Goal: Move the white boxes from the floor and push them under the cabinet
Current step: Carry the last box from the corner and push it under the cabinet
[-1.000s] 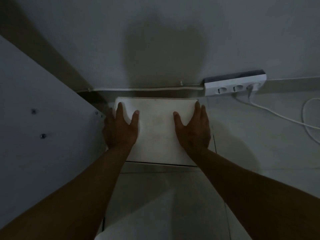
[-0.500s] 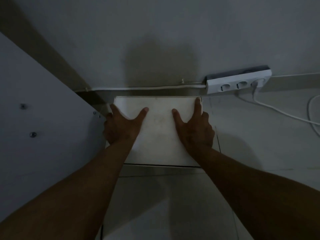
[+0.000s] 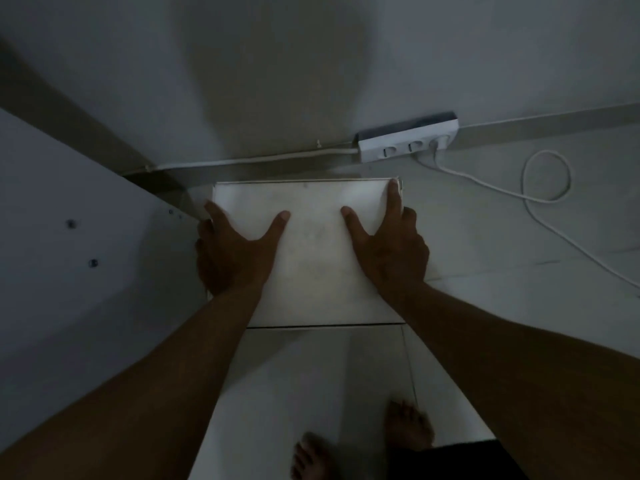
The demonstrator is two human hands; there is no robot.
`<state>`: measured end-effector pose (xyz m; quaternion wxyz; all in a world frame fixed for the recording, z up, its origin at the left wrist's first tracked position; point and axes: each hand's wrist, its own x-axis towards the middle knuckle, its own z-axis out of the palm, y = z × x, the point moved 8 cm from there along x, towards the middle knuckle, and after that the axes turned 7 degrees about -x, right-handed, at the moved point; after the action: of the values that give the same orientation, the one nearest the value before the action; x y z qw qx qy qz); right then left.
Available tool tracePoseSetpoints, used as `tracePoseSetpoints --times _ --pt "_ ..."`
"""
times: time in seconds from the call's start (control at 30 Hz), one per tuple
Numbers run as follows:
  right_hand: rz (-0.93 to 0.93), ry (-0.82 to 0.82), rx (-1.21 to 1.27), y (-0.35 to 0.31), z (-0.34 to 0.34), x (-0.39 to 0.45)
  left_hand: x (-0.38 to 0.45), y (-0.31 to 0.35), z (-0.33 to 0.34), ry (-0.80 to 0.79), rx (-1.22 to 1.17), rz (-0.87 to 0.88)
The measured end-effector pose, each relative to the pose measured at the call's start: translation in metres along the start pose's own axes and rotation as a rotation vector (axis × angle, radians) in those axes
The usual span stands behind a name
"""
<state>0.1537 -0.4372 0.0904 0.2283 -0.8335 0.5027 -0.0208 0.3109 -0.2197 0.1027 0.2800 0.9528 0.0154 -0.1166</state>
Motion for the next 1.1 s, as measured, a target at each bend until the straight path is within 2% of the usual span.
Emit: tracePoseSetpoints --times 0.33,0.83,1.1 --pt "0.056 0.071 -0.057 -0.003 -0.15 -0.056 -0.084 0.075 -0.091 -0.088 -0.019 0.045" --pt "0.033 0.268 0.019 -0.095 -0.381 -0.15 -0.168 0.192 -0.314 0.037 -0.081 0.221" --pt "-0.029 0.282 0.091 -0.121 -0.47 -0.211 -0.231 0.209 -0.414 0.105 -0.155 0.251"
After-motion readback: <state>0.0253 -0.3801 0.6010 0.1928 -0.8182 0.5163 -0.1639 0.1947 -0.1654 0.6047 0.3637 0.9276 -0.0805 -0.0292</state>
